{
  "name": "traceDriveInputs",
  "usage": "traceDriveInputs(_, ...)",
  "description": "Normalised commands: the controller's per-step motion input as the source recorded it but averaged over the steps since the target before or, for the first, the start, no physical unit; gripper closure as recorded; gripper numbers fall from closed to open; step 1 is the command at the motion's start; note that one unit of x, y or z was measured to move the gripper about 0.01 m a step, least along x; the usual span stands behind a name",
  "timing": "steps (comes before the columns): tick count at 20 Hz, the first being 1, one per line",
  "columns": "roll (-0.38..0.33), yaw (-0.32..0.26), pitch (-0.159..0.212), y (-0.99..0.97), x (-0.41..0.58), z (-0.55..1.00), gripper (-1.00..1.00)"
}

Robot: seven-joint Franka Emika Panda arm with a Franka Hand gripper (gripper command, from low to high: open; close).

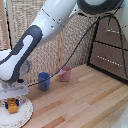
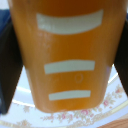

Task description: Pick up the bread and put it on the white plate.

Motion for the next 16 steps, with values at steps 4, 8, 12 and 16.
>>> traceDriveInputs(4, -0.133, 0.151, -0.078, 0.02, 0.055, 0.35, -1.00)
traceDriveInputs(8, -0.150, 0.117, -0.153, -0.15, 0.202, 0.55, -1.00)
traceDriveInputs(12, -0.168, 0.115, -0.181, -0.19, 0.268, 0.45, -1.00)
traceDriveInputs(16, -0.169, 0.118, -0.205, -0.19, 0.341, 0.39, -1.00)
